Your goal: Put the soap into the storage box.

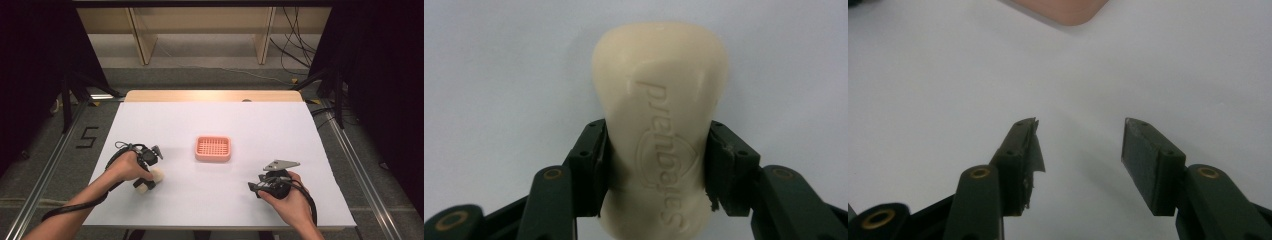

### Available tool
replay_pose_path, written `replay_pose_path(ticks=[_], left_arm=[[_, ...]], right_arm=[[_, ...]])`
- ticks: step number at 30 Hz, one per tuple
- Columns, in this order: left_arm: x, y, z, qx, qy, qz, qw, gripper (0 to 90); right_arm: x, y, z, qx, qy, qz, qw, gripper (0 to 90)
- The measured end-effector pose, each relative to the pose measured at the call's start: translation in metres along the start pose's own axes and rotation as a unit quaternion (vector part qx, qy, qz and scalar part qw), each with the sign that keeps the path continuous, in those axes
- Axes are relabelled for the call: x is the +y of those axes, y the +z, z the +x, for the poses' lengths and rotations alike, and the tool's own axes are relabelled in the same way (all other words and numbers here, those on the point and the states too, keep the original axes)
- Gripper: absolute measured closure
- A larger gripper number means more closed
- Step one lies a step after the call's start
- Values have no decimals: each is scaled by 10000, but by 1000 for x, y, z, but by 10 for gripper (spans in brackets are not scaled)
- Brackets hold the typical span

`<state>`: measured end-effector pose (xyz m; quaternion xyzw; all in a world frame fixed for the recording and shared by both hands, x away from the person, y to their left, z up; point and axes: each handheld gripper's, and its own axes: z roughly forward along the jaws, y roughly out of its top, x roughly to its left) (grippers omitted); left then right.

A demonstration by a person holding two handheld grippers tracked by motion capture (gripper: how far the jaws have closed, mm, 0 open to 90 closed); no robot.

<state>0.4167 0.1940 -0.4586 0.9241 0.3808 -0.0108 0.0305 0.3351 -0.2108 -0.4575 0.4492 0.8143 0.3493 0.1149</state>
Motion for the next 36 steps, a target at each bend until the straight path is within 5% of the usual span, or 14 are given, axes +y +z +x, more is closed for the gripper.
replay_pose_path(ticks=[17, 24, 28, 32, 33, 35, 36], left_arm=[[-2, -15, 1, 79, 116, -114, 9998, 483], [-1, -15, 2, 71, 155, -65, 9998, 485], [-1, -16, 2, 63, 131, -58, 9999, 485], [0, -16, 2, 57, 132, -42, 9999, 486], [1, -17, 5, 130, 333, -75, 9993, 486], [0, -16, 3, 72, 148, -74, 9998, 486], [1, -16, 3, 80, 164, -56, 9998, 486]], right_arm=[[1, 0, -4, -23, -268, -32, 9996, 488], [1, 0, -2, -2, -52, -39, 10000, 488], [1, 1, -5, -18, -269, -31, 9996, 488], [1, 1, -4, -14, -162, -63, 9998, 488], [1, 0, -2, 2, -53, -26, 10000, 488], [1, 1, -4, -15, -143, -61, 9999, 488], [1, 0, -1, -1, 10, -9, 10000, 488]])
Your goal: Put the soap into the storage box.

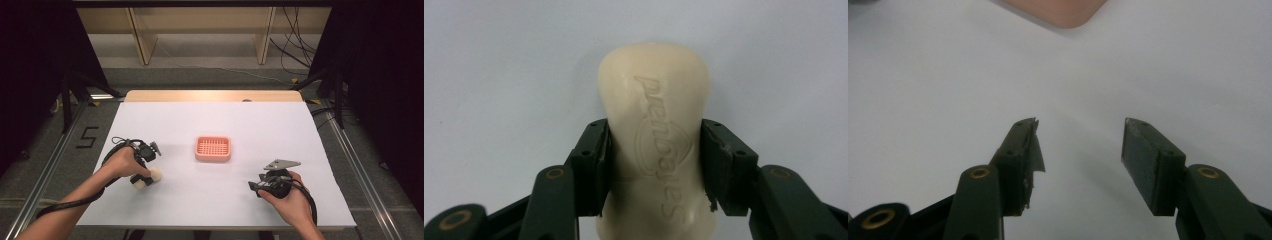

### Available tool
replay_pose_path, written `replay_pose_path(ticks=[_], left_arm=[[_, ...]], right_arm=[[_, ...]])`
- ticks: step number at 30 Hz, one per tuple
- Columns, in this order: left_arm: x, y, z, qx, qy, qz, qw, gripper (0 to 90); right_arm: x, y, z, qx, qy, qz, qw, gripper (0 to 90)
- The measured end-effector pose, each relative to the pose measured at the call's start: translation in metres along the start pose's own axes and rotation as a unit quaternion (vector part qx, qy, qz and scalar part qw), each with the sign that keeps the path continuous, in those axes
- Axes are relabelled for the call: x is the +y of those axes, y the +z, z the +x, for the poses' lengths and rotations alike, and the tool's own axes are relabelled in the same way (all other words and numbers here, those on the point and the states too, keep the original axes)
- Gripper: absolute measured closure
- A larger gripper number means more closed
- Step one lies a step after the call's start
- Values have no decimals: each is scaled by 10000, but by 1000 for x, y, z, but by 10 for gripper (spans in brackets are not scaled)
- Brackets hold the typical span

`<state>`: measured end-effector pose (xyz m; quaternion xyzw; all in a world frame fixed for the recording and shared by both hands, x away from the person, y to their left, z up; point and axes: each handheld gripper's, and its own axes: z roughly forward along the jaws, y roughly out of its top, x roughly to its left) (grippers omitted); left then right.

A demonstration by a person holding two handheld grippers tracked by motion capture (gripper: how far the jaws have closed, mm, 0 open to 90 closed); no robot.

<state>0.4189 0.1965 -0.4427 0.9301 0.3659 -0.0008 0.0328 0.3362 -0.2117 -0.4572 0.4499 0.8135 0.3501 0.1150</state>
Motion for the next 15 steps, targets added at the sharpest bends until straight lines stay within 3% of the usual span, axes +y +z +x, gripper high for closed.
replay_pose_path(ticks=[2, 5, 6, 10, 14, 15], left_arm=[[0, 0, 1, 8, 29, -24, 10000, 486], [-1, -2, 1, -26, -43, -51, 10000, 486], [-1, -3, 1, -22, -50, -84, 9999, 486], [-1, -5, 0, -26, -111, -163, 9998, 487], [0, -9, 1, -71, -92, -233, 9997, 487], [1, -10, 2, -47, -7, -253, 9997, 487]], right_arm=[[0, 0, -2, -12, -153, -53, 9999, 488], [1, -1, -3, -27, -162, 80, 9998, 488], [0, 0, -2, -12, -126, -44, 9999, 488], [0, 1, -2, -10, -135, -52, 9999, 488], [0, 1, -2, -13, -127, -52, 9999, 488], [0, 1, -3, -20, -155, -56, 9999, 488]])
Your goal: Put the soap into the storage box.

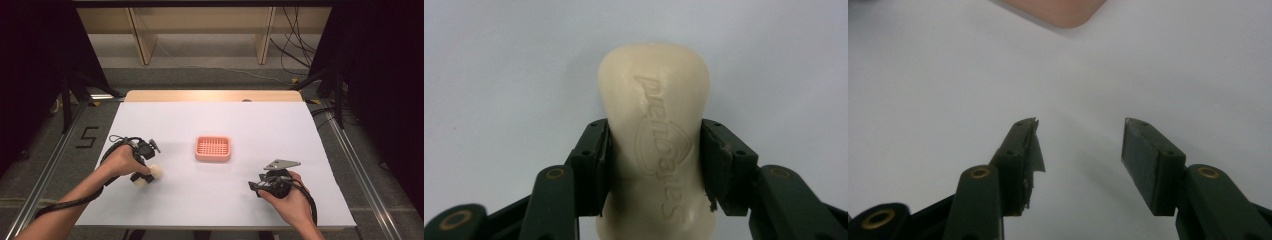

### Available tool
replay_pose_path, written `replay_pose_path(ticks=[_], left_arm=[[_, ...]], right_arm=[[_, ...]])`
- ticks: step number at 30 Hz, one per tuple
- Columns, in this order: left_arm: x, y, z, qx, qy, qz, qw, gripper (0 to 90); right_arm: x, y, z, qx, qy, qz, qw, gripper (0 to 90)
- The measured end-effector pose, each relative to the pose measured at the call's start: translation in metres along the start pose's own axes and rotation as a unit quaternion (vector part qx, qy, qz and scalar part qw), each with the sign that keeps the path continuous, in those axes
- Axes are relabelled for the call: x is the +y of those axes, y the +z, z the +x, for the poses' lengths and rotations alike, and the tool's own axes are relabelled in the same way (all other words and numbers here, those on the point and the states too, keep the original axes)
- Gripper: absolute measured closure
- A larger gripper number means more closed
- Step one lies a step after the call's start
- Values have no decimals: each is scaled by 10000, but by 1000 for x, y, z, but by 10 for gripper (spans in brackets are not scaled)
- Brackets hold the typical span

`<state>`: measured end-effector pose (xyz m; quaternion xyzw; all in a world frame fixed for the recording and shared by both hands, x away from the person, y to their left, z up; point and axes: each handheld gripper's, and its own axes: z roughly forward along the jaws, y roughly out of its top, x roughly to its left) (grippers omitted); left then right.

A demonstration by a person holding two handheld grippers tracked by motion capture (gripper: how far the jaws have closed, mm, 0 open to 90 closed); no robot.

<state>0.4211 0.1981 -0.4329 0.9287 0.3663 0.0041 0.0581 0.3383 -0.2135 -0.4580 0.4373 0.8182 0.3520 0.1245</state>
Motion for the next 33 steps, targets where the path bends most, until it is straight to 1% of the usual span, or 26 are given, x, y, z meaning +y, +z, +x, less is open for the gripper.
replay_pose_path(ticks=[1, 3, 4, 5, 6, 7, 8, 10, 11, 12, 13, 17, 18, 19, 22, 23, 24, 25, 26, 29, 31, 32, 33], left_arm=[[0, 0, 0, 8, -26, -87, 10000, 487], [0, -1, -1, -5, -57, -64, 10000, 487], [1, -2, -2, 11, -36, -97, 9999, 487], [2, -4, 0, 57, 135, -149, 9998, 487], [3, -5, -1, 55, 174, -205, 9996, 487], [3, -5, -1, 56, 197, -282, 9994, 487], [3, -7, -1, 65, 208, -272, 9994, 487], [4, -8, -2, 67, 206, -385, 9990, 487], [4, -8, -2, 67, 206, -385, 9990, 487], [5, -9, -2, 98, 255, -370, 9989, 487], [6, -10, -3, 101, 291, -421, 9986, 487], [7, -11, -4, 98, 302, -472, 9984, 487], [8, -12, -4, 83, 296, -492, 9983, 487], [9, -12, -5, 77, 312, -496, 9983, 487], [10, -12, -6, 93, 317, -545, 9980, 487], [11, -13, -6, 92, 340, -532, 9980, 487], [12, -13, -6, 84, 344, -539, 9979, 487], [13, -14, -6, 85, 359, -545, 9978, 487], [14, -15, -7, 80, 396, -512, 9979, 487], [16, -17, -7, 73, 409, -607, 9973, 487], [17, -18, -7, 86, 381, -644, 9972, 487], [18, -18, -7, 98, 425, -626, 9971, 487], [19, -18, -7, 105, 418, -640, 9970, 487]], right_arm=[[0, 0, 0, -1, 3, 2, 10000, 488], [0, 0, 0, 2, -12, -4, 10000, 487], [0, 0, 0, 2, -12, -4, 10000, 487], [0, 0, 2, 8, 80, 21, 10000, 488], [0, 0, 0, -4, 3, -9, 10000, 488], [1, -2, 0, -36, -38, 122, 9999, 487], [1, -2, 0, -29, -27, 99, 9999, 488], [1, -2, 0, -27, -25, 95, 9999, 488], [1, -2, 0, -27, -25, 95, 9999, 488], [1, -2, 0, -26, -26, 96, 9999, 488], [1, -2, 0, -20, -35, 107, 9999, 487], [1, -2, 0, -25, -30, 124, 9999, 486], [0, -3, 1, 3, 121, 162, 9998, 486], [0, -3, 2, -7, 154, 161, 9998, 486], [0, -3, 2, -11, 146, 160, 9998, 486], [0, -2, 0, -1, 31, 87, 10000, 486], [0, -2, 0, -1, 31, 87, 10000, 486], [0, -3, 1, -12, 100, 123, 9999, 486], [0, -2, 0, -4, 30, 78, 10000, 486], [0, -3, 2, -9, 150, 153, 9998, 485], [0, -3, 2, -9, 153, 153, 9998, 485], [0, -3, 2, -8, 155, 154, 9998, 485], [0, -3, 1, -11, 147, 149, 9998, 485]])
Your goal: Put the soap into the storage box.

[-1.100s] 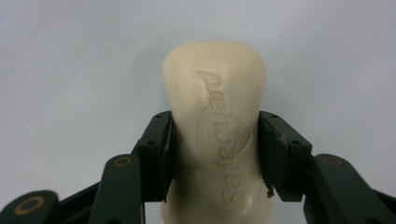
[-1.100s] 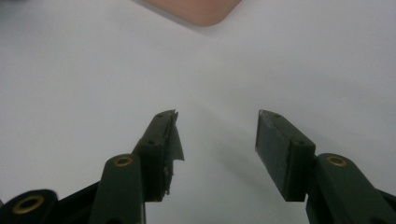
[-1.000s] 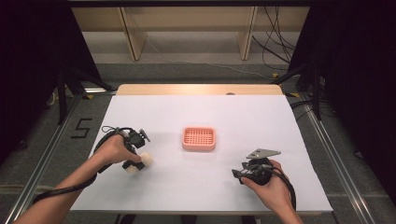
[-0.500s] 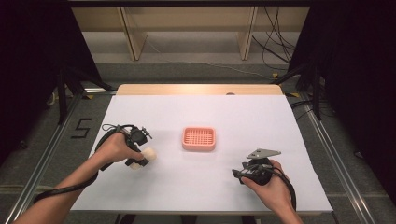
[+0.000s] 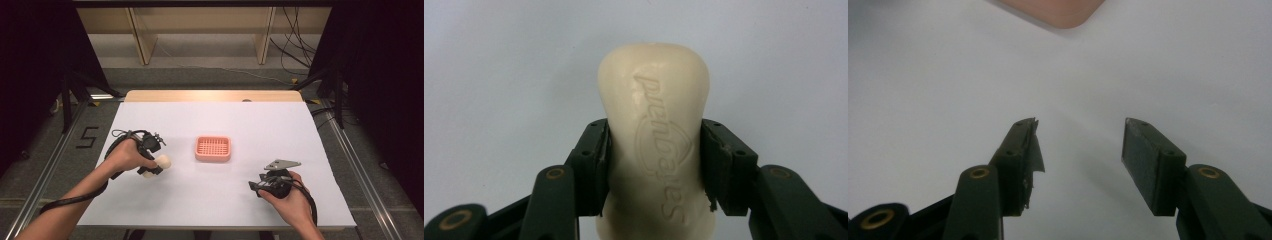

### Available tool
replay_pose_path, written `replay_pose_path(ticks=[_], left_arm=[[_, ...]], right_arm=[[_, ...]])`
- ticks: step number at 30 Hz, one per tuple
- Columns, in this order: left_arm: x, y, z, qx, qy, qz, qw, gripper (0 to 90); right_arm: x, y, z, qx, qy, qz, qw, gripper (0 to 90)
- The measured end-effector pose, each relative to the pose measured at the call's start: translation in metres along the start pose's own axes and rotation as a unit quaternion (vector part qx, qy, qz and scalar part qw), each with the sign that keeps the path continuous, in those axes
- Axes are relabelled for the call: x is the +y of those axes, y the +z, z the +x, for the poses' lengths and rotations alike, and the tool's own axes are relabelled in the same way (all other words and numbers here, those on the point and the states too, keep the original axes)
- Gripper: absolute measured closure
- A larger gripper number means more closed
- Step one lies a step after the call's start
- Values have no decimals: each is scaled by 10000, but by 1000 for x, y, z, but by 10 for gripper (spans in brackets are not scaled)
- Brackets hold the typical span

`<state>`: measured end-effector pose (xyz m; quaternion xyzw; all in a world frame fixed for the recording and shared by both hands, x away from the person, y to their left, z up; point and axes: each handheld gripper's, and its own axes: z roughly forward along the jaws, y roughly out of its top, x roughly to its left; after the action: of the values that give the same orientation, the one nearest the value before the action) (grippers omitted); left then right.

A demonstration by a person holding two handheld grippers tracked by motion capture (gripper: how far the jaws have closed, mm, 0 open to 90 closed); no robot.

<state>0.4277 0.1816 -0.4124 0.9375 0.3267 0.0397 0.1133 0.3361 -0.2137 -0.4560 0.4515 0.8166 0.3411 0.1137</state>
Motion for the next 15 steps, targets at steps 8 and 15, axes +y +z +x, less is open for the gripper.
replay_pose_path(ticks=[8, 15], left_arm=[[8, -1, -2, 8, 121, -53, 9999, 487], [13, -3, -3, -10, 121, -166, 9998, 487]], right_arm=[[0, 0, -1, -14, -29, -2, 10000, 485], [-1, 0, -3, -32, -118, -32, 9999, 485]])
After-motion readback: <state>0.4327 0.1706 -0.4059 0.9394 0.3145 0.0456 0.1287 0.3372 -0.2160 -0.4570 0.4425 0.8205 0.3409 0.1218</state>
